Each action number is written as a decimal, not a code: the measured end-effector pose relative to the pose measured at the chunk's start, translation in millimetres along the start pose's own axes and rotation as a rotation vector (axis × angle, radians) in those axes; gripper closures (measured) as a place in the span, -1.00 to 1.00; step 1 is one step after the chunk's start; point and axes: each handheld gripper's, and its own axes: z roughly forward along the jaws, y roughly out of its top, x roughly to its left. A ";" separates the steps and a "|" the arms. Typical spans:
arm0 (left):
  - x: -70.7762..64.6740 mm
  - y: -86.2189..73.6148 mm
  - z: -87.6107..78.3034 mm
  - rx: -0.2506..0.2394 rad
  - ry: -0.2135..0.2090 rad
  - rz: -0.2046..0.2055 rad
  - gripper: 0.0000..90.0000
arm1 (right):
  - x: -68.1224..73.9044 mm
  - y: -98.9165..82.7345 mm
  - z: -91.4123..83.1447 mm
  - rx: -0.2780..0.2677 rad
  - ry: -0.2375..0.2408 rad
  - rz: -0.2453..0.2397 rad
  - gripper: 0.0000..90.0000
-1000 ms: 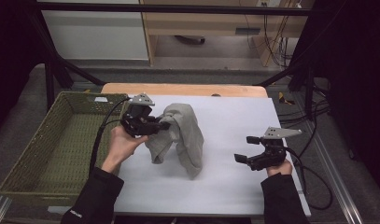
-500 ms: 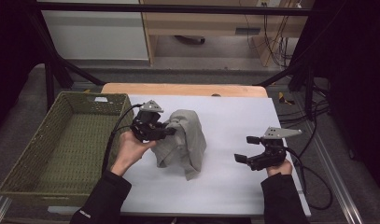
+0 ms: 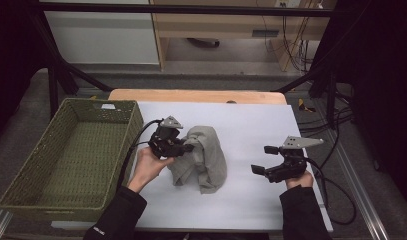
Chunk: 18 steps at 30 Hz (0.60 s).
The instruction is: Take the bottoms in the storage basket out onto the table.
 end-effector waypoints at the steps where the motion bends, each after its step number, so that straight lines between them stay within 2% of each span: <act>1: -0.3 -0.7 1.6 0.002 -0.003 -0.002 0.66 | -0.1 0.0 0.0 0.001 0.000 -0.002 -0.91; 18: -5.8 -6.6 17.6 0.027 -0.021 0.006 0.58 | 0.4 0.1 -0.5 -0.003 0.000 0.002 -0.91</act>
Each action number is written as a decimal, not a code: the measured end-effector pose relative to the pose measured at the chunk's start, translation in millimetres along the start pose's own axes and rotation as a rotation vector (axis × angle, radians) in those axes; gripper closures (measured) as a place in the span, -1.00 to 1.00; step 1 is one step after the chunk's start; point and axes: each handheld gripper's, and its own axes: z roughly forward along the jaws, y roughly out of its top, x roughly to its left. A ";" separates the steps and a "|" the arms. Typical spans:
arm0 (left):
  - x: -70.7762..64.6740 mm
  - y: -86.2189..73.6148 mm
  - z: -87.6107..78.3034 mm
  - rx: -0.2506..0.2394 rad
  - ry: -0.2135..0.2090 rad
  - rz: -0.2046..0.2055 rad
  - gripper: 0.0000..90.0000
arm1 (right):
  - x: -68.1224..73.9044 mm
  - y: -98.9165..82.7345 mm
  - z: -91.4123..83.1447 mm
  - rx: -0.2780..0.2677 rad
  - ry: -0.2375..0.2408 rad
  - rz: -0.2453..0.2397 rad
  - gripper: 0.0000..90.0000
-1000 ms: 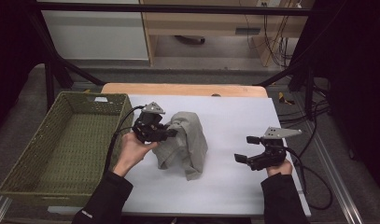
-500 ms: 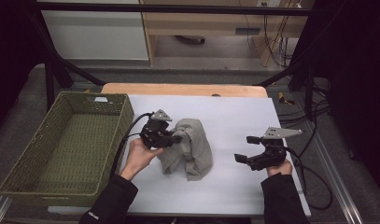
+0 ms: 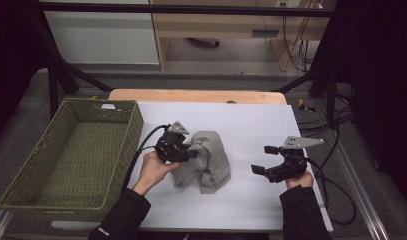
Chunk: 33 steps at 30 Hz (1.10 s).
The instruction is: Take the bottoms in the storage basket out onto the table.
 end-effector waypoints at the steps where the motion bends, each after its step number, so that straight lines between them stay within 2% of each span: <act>1: 0.2 -0.2 0.0 0.003 -0.004 0.000 0.57 | 0.0 0.0 0.1 0.000 0.000 0.000 -0.91; 9: 3.1 -1.7 -0.9 0.017 -0.002 -0.009 0.43 | 0.0 -0.2 0.4 0.000 0.001 -0.002 -0.91; 13: 5.7 -0.9 -4.9 0.012 0.001 -0.017 0.28 | 0.0 -0.2 0.6 0.000 0.001 -0.002 -0.91; 18: 8.5 0.7 -13.8 -0.013 -0.005 -0.035 -0.02 | 0.0 -0.1 0.2 0.000 0.000 -0.002 -0.91; 26: 8.1 2.6 -25.7 -0.039 -0.005 -0.015 -0.41 | 0.1 0.0 0.3 -0.001 0.000 0.000 -0.91; 33: 2.3 5.5 -37.7 -0.048 0.022 0.017 -0.76 | 0.0 0.1 0.0 -0.002 0.001 -0.001 -0.91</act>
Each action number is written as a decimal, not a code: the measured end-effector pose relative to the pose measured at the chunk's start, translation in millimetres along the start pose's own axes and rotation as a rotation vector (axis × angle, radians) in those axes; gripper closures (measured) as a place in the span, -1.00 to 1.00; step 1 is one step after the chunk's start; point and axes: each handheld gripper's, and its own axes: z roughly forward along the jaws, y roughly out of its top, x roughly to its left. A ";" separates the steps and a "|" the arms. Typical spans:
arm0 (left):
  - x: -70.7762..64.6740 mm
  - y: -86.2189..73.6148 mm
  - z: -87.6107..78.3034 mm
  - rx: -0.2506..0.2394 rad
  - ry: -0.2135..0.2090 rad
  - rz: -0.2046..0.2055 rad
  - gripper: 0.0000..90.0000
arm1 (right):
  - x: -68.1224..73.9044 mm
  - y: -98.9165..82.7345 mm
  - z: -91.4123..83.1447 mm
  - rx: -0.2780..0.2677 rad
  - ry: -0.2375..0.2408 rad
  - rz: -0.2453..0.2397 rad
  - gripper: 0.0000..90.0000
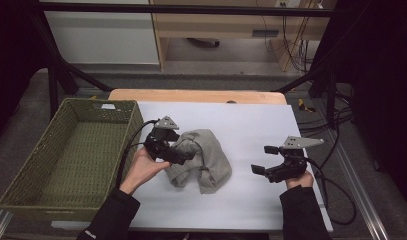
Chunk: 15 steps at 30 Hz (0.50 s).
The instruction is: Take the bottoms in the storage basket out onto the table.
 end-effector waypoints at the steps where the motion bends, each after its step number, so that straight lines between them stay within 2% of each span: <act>1: -0.9 0.6 -2.4 -0.005 0.002 0.003 -0.78 | -0.1 0.0 -0.1 -0.001 0.000 0.000 -0.91; 7: -3.7 2.6 -16.1 -0.033 0.020 0.013 -0.83 | -0.1 0.1 -0.4 -0.004 0.000 0.000 -0.91; 15: -6.7 2.5 -30.5 -0.044 0.034 0.030 -0.85 | -0.1 0.2 -0.5 -0.007 -0.001 0.000 -0.91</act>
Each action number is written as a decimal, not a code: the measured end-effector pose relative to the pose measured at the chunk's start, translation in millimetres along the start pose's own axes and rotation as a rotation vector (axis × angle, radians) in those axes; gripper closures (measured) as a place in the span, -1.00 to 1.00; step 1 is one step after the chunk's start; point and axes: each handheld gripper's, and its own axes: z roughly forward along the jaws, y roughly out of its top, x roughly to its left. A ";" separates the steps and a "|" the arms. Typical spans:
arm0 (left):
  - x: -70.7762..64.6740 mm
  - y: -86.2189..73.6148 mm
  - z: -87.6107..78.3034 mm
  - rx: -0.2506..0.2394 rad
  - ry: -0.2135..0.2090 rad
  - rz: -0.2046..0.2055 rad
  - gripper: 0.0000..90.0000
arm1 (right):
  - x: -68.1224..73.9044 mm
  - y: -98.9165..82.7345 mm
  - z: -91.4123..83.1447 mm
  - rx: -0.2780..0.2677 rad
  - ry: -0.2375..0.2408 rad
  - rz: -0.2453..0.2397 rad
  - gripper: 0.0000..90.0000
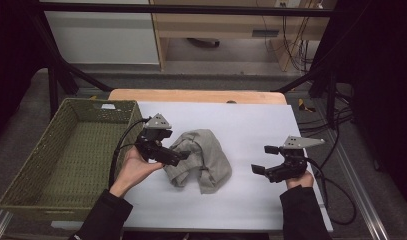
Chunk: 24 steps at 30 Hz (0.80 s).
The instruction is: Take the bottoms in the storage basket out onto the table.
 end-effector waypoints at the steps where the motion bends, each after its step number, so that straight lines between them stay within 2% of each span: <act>1: -0.2 0.3 -1.7 0.000 -0.003 0.000 -0.86 | 0.0 0.0 -0.1 0.000 0.000 0.002 -0.91; 8: -2.1 1.5 -13.4 -0.005 0.003 0.011 -0.91 | 0.2 0.2 -0.9 -0.002 0.000 0.003 -0.91; 13: -3.7 1.3 -21.5 0.000 0.021 0.022 -0.93 | 0.3 0.2 -0.9 -0.002 0.000 0.002 -0.91; 19: -3.9 -0.3 -32.0 -0.006 0.042 0.023 -0.93 | 0.3 0.6 -1.5 -0.004 -0.001 0.001 -0.91; 24: -2.5 -1.5 -38.5 -0.013 0.042 0.021 -0.93 | 0.4 0.6 -1.3 -0.005 0.000 0.001 -0.91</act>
